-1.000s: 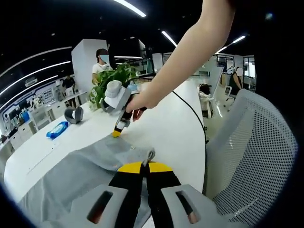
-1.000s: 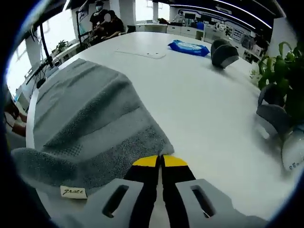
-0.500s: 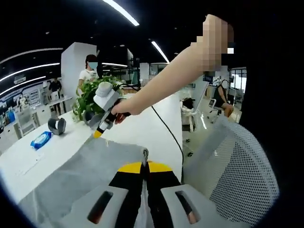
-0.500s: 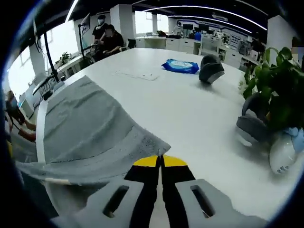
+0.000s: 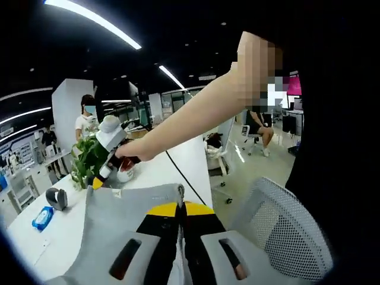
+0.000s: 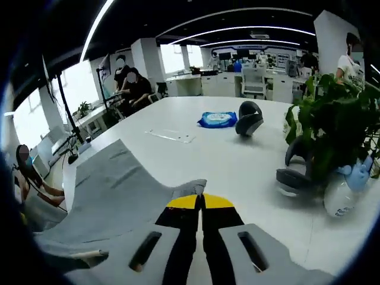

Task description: Fold the towel on the table until its edges align and the towel forms a compact rectangular stack.

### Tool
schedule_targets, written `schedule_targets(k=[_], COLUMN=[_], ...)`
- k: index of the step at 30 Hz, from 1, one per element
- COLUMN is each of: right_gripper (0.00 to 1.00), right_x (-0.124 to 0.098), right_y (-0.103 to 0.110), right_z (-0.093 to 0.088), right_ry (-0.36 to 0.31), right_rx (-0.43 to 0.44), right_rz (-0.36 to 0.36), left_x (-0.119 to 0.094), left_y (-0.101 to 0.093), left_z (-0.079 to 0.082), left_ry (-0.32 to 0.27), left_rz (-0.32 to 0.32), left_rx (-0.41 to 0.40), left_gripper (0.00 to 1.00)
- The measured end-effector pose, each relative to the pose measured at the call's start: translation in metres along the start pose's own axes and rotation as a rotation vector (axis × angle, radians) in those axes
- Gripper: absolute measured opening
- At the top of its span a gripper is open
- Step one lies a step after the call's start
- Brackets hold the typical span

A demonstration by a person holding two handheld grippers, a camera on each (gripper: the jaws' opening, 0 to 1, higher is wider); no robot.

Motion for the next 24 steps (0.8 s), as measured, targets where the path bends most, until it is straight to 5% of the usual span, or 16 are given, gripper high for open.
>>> schedule_targets(k=[24], right_gripper=[0.0], right_x=[-0.06], right_y=[-0.015], right_z=[0.063], right_ry=[-0.142], right_rx=[-0.002], right_rz=[-0.02], left_x=[0.03], left_y=[0.03], left_z=[0.065], left_ry=[-0.179], left_rz=[0.04], left_rx=[-0.05], left_gripper=[0.02])
Point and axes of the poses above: the point that each gripper's makers call its tool centre point, and the gripper's own axes: x roughly forward along the fingers, y roughly to its left, z roughly out of its top, the point moved 9 cm from there along -x, roughly backward along the fingers, and after that the axes turned 13 degrees about x, right-handed, at the moved point
